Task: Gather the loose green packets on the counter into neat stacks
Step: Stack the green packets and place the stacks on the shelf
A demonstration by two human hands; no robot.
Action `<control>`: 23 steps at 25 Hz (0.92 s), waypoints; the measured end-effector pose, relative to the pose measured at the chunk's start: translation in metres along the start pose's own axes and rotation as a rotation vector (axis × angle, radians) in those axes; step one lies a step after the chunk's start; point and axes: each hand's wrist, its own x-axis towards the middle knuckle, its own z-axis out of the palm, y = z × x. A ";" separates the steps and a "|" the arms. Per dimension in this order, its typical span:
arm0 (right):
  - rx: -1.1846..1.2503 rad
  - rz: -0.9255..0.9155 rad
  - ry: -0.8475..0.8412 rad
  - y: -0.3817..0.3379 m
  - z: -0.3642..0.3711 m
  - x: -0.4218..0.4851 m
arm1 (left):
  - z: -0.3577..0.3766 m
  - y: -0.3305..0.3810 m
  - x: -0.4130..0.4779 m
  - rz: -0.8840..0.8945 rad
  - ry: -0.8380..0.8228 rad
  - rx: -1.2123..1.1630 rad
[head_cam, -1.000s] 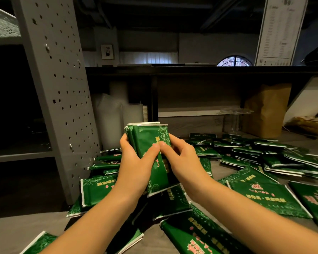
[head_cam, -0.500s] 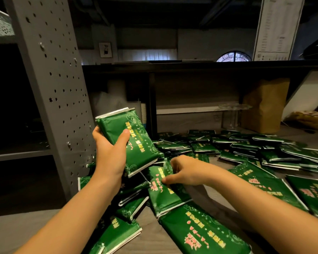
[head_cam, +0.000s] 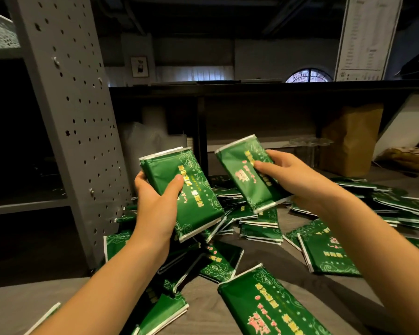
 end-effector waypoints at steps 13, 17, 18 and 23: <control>-0.008 -0.234 -0.140 0.026 0.087 -0.017 | 0.011 -0.003 -0.015 -0.075 -0.119 -0.067; 0.018 -0.156 -0.170 0.024 0.086 -0.015 | 0.013 0.000 -0.019 0.015 -0.142 -0.021; 0.032 -0.126 -0.208 0.023 0.082 -0.012 | 0.013 -0.002 -0.019 0.026 -0.123 -0.009; -0.212 -0.072 -0.303 0.004 0.049 -0.007 | 0.010 -0.012 -0.012 -0.031 -0.086 0.019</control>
